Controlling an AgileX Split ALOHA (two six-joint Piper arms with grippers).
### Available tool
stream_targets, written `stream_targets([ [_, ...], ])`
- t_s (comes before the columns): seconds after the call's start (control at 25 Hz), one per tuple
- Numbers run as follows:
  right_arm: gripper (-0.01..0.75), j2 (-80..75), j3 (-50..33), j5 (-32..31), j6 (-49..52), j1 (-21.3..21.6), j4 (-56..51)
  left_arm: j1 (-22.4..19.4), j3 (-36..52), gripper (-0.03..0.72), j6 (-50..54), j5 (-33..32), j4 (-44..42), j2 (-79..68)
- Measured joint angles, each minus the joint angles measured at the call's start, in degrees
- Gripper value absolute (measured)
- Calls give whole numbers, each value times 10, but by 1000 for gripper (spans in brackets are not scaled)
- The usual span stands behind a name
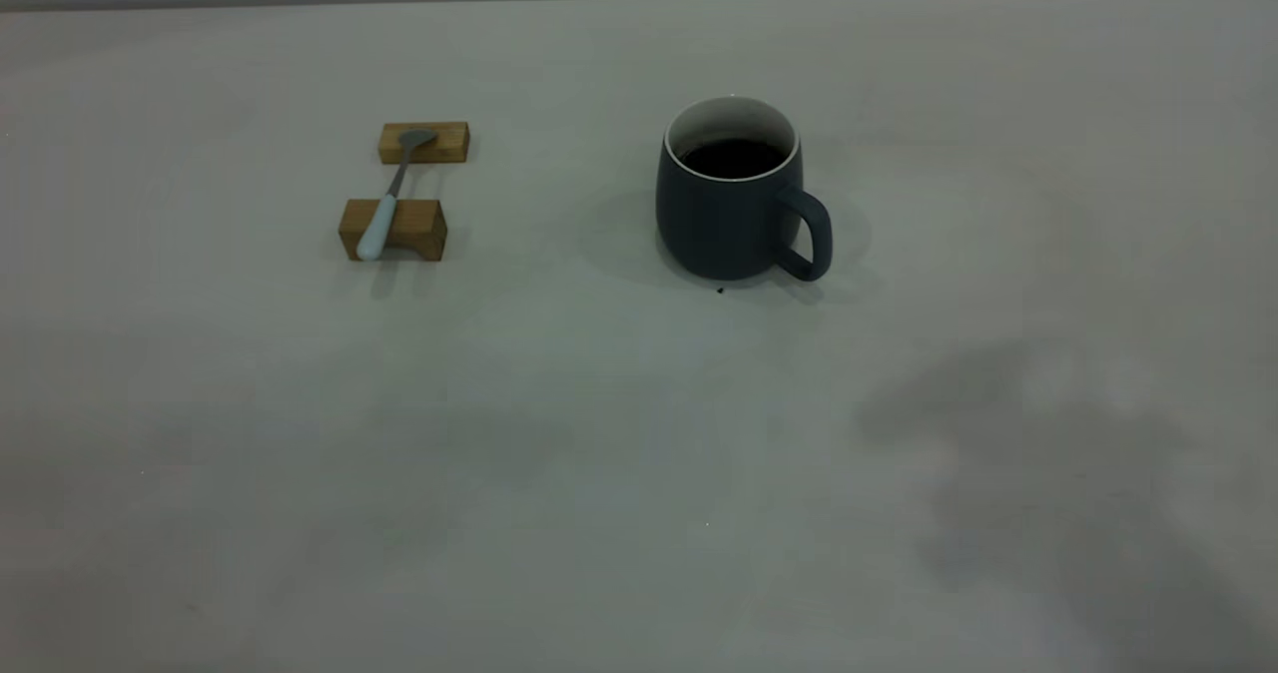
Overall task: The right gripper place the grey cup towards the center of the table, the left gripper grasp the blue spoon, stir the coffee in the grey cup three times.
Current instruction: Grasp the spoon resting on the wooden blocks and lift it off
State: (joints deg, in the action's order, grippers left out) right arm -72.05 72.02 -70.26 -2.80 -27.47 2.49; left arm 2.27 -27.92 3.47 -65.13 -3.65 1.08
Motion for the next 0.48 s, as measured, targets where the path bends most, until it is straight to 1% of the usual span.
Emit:
stream_targets([
  [0.28, 626, 232, -198, -6, 28, 2, -13, 0, 0, 465, 0, 0, 0, 0],
  [0.36, 621, 305, -261, -6, 28, 27, -20, 0, 0, 465, 0, 0, 0, 0],
  [0.48, 620, 427, -339, -2, 32, 94, -35, 0, 0, 465, 0, 0, 0, 0],
])
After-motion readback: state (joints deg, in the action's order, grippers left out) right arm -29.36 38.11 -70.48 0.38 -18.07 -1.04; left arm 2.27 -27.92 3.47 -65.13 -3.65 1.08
